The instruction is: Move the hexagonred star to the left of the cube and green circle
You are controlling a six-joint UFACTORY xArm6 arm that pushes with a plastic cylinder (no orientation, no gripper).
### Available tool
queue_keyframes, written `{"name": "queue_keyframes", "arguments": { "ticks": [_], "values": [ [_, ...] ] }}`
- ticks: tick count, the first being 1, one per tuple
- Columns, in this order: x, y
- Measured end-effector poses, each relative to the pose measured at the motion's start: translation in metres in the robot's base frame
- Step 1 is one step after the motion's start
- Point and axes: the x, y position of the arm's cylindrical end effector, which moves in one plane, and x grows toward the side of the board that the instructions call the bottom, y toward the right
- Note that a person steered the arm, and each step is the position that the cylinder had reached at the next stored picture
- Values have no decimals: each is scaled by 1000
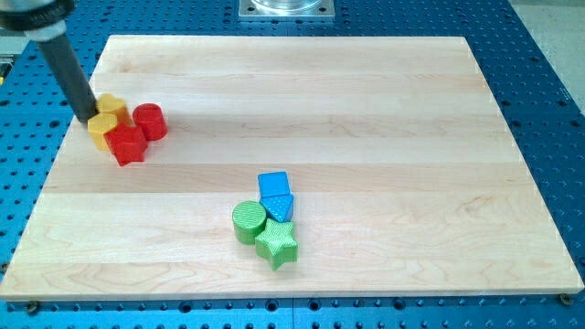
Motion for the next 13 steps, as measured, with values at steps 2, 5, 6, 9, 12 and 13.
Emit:
{"name": "queue_keyframes", "arguments": {
  "ticks": [2, 5, 6, 9, 12, 13],
  "values": [
    [23, 5],
    [103, 115],
    [131, 140],
    [172, 125],
    [124, 115],
    [108, 141]
  ]
}}
